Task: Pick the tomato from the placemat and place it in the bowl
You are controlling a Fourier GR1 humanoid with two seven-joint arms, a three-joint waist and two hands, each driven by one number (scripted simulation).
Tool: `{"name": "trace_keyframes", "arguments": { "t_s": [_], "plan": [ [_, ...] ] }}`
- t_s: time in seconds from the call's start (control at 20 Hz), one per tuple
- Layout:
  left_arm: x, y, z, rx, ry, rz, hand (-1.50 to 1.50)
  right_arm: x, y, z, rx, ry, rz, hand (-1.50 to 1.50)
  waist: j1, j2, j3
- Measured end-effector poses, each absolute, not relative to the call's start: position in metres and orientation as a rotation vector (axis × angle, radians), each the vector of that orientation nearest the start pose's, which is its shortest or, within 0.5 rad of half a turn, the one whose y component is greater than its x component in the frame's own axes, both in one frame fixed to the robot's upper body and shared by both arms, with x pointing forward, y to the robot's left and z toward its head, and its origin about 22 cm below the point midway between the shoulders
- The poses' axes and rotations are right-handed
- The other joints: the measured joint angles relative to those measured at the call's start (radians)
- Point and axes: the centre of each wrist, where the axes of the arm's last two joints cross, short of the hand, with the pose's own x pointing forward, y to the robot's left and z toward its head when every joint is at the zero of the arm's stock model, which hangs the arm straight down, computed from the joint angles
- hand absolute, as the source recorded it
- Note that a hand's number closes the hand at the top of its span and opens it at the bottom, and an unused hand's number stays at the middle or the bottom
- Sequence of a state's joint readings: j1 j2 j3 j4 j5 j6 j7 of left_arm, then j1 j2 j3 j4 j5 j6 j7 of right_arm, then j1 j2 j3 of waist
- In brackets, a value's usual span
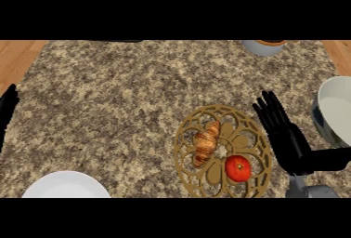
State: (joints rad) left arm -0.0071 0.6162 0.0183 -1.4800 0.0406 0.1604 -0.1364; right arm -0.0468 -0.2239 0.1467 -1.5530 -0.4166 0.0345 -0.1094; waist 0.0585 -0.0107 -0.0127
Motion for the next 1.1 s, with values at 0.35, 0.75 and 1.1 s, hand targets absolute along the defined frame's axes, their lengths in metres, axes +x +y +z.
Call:
{"name": "trace_keyframes", "arguments": {
  "t_s": [0.35,0.75,1.1],
  "plan": [
    [0.246,0.318,0.035,0.258,-1.638,-0.333,0.00,0.239,-0.264,0.018,-0.161,-1.684,-0.009,1.50,-0.109,0.005,-0.004],
    [0.256,0.236,0.028,-0.080,-1.608,-0.355,0.00,0.210,-0.231,-0.002,-0.597,-1.596,0.003,-1.50,-0.094,0.009,0.007],
    [0.261,0.212,0.031,-0.151,-1.601,-0.379,0.00,0.213,-0.231,0.011,-0.794,-1.395,0.345,-1.50,-0.065,0.010,0.006]
  ]
}}
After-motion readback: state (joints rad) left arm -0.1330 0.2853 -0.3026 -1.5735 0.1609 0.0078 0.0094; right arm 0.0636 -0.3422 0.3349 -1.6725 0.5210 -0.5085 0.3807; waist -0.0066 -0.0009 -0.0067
